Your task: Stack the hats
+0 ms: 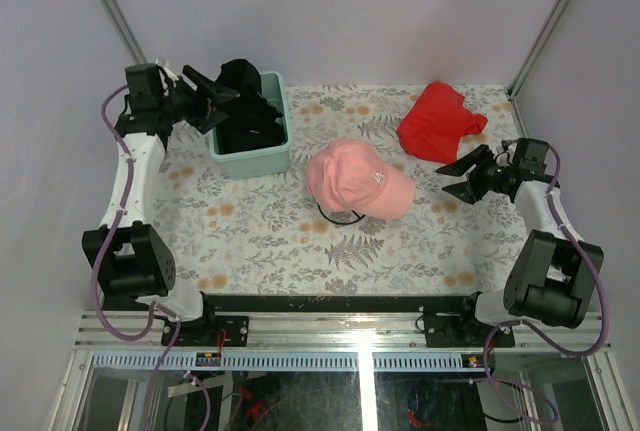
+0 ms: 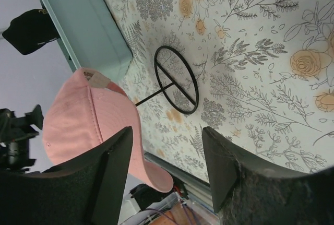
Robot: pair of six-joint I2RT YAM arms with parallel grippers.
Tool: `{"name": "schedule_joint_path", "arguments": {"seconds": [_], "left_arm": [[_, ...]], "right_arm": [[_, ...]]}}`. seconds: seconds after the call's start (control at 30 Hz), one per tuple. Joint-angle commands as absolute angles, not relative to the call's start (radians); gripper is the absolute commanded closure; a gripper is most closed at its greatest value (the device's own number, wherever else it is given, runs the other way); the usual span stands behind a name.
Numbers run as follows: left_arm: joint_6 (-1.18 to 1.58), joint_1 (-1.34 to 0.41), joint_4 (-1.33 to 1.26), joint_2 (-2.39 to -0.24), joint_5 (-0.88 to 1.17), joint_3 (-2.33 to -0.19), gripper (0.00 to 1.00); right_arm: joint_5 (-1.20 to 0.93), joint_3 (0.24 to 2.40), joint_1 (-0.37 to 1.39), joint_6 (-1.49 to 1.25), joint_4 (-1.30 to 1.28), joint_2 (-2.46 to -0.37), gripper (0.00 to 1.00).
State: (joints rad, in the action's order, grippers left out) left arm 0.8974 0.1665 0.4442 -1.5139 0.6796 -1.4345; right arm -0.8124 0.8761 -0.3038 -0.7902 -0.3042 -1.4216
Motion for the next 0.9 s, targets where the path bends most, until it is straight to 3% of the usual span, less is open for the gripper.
{"name": "schedule_joint_path", "arguments": {"seconds": [0.0, 0.27, 0.5, 0.67, 0.87], "left_arm": [[0.75, 0.168, 0.534, -1.612, 0.442, -1.547, 0.33], [0.957, 0.174, 0.265, -1.792, 0.513, -1.576, 0.28], [1.086, 0.205, 0.208, -1.968, 0.549, -1.81, 0.26], [1.314, 0.242, 0.006, -2.074, 0.625, -1.836, 0.25], [1.349, 0.246, 0.069, -2.245, 0.637, -2.058, 0.23]], "right_arm": [[-0.731, 0.946, -0.299, -0.69, -0.441, -1.359, 0.37], [-0.74, 0.929, -0.296, -0.687, -0.43, -1.282, 0.37], [-0.699, 0.947, -0.297, -0.666, -0.469, -1.231, 0.37], [-0.662, 0.954, -0.297, -0.693, -0.462, -1.189, 0.38], [-0.605, 0.977, -0.296, -0.715, -0.472, -1.157, 0.39]]}}
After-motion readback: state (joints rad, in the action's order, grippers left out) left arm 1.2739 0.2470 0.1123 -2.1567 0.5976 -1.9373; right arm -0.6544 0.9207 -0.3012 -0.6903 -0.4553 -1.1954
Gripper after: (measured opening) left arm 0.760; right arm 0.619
